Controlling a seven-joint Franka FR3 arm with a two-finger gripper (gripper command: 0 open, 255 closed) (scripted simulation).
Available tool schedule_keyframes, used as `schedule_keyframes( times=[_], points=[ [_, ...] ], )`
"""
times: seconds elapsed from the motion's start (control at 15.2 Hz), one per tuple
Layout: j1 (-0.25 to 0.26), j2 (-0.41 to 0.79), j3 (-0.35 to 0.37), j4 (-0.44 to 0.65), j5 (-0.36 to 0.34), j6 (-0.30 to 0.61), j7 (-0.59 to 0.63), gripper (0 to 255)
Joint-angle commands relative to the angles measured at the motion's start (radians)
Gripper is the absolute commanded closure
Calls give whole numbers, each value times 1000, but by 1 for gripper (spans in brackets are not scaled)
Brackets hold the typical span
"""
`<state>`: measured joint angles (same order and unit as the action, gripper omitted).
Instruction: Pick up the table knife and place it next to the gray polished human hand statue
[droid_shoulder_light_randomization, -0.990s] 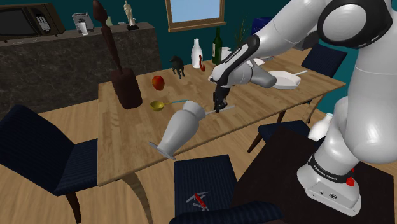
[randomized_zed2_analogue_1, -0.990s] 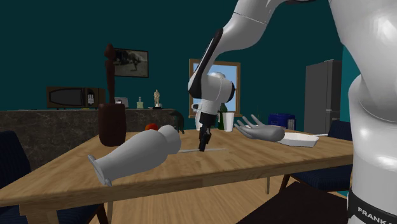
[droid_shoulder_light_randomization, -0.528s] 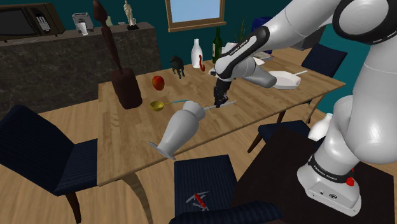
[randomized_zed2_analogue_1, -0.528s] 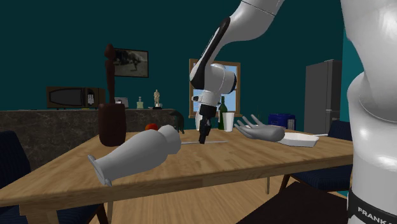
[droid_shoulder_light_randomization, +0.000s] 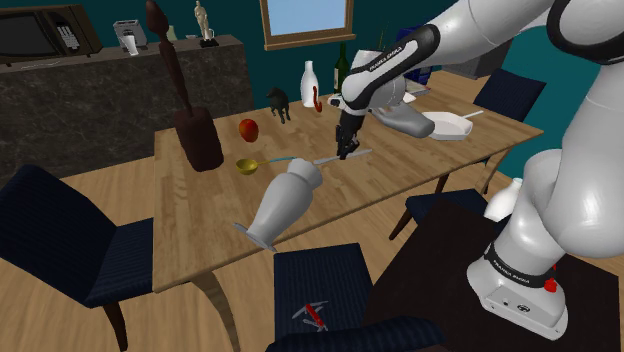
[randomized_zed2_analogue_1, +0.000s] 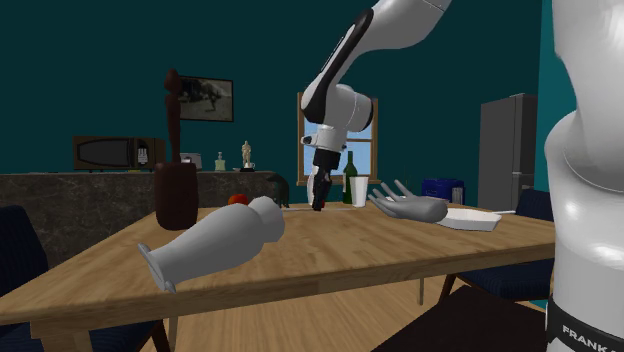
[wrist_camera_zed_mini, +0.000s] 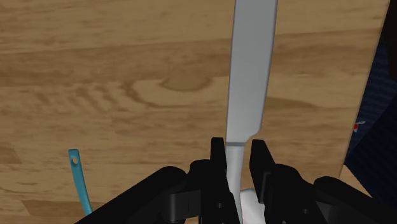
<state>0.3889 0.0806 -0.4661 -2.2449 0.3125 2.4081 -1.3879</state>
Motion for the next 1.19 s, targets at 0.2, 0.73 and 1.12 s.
schedule_keyframes(
  times=[0.2, 0.73, 1.12],
  points=[
    [2, -44, -6, 21, -46, -56, 39, 255],
    [3, -106, -7, 69, -105, -152, 92, 255],
    [2, -142, -4, 115, -137, -227, 124, 255]
  ],
)
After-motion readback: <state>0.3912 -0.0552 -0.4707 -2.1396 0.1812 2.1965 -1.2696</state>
